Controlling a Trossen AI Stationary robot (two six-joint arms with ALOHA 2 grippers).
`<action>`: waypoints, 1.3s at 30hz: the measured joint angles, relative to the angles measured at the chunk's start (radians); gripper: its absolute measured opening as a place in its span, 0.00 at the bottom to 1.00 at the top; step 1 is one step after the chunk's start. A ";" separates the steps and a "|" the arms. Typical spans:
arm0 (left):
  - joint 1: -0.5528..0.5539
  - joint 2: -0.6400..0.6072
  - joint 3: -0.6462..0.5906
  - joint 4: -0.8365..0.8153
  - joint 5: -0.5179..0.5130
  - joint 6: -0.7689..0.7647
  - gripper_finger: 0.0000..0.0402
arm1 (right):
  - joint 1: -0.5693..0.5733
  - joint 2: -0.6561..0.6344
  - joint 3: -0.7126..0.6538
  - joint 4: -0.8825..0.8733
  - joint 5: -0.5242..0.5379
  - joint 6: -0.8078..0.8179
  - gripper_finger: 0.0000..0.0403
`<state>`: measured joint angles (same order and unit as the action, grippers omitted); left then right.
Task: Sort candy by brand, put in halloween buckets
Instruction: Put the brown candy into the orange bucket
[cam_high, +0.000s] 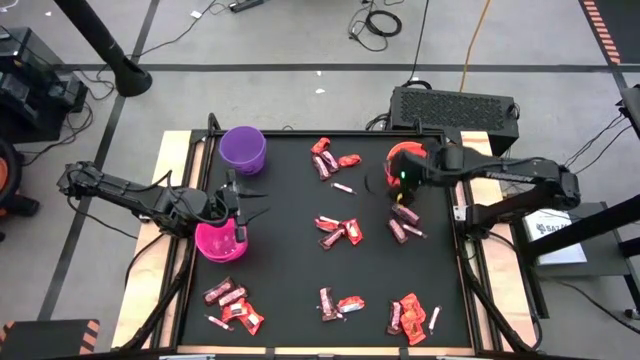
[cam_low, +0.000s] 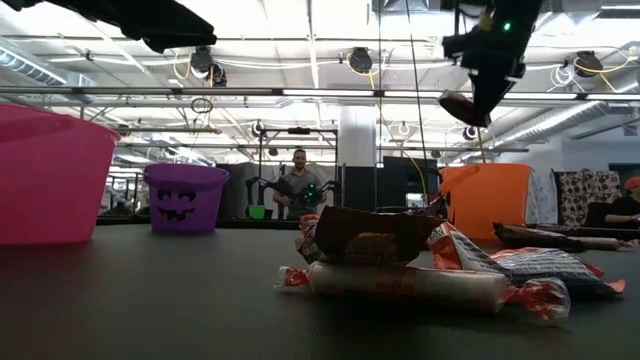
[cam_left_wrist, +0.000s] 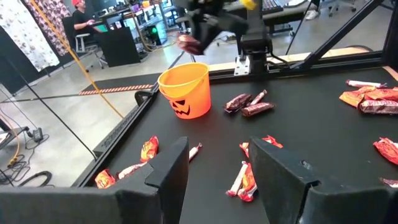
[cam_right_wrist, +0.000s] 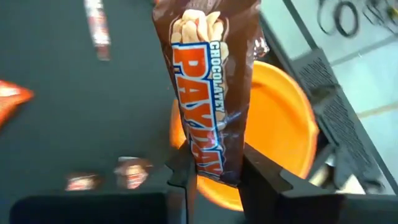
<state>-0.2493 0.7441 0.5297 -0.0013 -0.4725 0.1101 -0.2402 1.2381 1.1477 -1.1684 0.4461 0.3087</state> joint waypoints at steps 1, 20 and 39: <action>0.000 0.000 0.000 0.000 0.000 0.000 0.44 | -0.034 0.000 0.000 -0.003 0.000 -0.018 0.20; 0.000 0.000 0.000 0.000 0.000 0.009 0.44 | -0.343 0.000 0.000 0.072 -0.133 -0.138 0.27; 0.000 -0.085 0.065 -0.132 0.000 0.069 0.44 | -0.339 0.034 0.000 0.361 -0.297 -0.172 0.47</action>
<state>-0.2493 0.6592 0.5949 -0.1331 -0.4722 0.1791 -0.5797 1.2723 1.1477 -0.8073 0.1493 0.1364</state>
